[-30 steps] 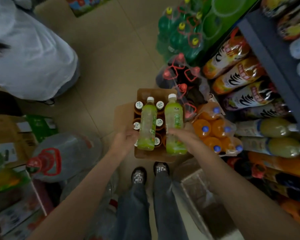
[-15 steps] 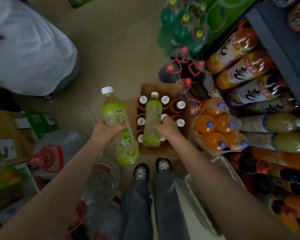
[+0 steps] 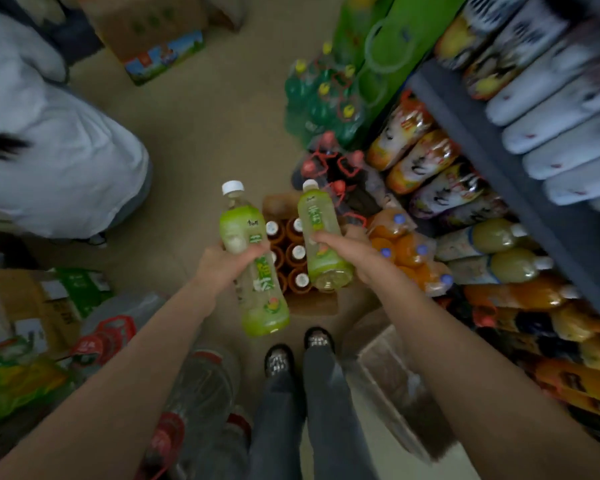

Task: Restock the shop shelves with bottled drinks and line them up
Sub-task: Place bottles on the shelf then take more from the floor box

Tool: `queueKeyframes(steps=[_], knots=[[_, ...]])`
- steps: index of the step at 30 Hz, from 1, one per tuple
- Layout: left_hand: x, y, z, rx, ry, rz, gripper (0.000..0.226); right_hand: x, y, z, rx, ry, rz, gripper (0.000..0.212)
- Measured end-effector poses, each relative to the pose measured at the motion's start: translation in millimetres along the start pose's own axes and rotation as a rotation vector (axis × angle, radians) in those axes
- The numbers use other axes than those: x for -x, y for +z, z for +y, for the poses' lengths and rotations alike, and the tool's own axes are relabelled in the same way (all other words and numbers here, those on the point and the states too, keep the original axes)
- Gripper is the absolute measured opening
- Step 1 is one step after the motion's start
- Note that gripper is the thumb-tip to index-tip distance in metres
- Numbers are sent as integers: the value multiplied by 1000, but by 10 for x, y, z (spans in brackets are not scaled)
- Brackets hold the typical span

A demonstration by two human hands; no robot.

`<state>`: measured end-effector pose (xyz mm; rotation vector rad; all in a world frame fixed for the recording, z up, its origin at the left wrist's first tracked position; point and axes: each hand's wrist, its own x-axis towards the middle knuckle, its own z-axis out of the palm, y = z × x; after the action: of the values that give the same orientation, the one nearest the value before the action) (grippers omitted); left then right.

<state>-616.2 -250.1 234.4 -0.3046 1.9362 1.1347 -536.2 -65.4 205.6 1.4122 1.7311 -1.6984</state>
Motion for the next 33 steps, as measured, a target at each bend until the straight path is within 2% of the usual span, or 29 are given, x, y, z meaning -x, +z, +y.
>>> queueKeyframes(steps=[1,3,8,11,13,16,20,24,27,30,33], knots=[[140,68,208,-7,31,-11,45,250,-213,-157,-57,-35,-2,23],[444,245,676,-37,130,-59,42,762,-688,-450,-114,-131,38,22],[1398,925,1872,-96,473,-262,29,2092,-2019,-906,-403,-434,171,42],[2102,1440,2322,-124,643,-409,30,2950,-2708,-868,-580,-652,180,61],[2576,1794,2493,-152,753,-482,32,3428,-3062,-721,-598,-774,212,62],[3246,2387,2538,-205,922,-546,34,4061,-3506,-295,-546,-873,391,49],[4334,3389,2158,-280,1082,-667,35,4999,-4238,879,-467,-917,682,30],[5289,4383,1564,-312,1223,-749,41,5816,-5052,2148,-364,-855,946,36],[5974,5020,1167,-345,1291,-810,48,6273,-5663,2957,-302,-746,1115,48],[6521,5520,928,-381,1324,-861,58,6601,-6049,3538,-289,-685,1248,51],[6859,5928,863,-456,1386,-840,78,6774,-6297,3950,-264,-676,1367,47]])
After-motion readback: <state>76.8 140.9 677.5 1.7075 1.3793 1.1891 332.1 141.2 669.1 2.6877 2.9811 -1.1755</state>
